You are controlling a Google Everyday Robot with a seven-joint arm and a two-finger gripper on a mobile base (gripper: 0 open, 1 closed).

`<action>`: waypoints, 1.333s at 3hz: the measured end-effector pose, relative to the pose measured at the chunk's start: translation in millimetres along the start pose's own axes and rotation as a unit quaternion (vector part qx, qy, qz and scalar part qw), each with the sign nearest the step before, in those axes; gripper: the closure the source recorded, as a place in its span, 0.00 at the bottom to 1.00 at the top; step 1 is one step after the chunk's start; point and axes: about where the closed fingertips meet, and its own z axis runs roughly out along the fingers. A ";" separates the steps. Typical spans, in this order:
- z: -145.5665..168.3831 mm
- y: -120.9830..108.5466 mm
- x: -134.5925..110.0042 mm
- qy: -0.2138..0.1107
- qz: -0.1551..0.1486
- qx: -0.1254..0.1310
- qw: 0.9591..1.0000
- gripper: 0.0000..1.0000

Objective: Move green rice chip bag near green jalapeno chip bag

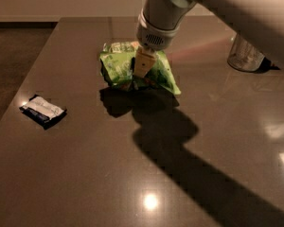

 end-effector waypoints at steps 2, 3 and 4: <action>3.0 -49.9 15.5 0.053 0.032 0.066 0.996 0.59; 3.2 -49.3 15.6 0.053 0.031 0.066 0.996 0.36; 3.6 -48.9 15.2 0.053 0.030 0.066 0.996 0.13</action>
Offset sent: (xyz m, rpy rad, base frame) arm 0.0670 -0.0435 0.0126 -0.1507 -0.1309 -0.2069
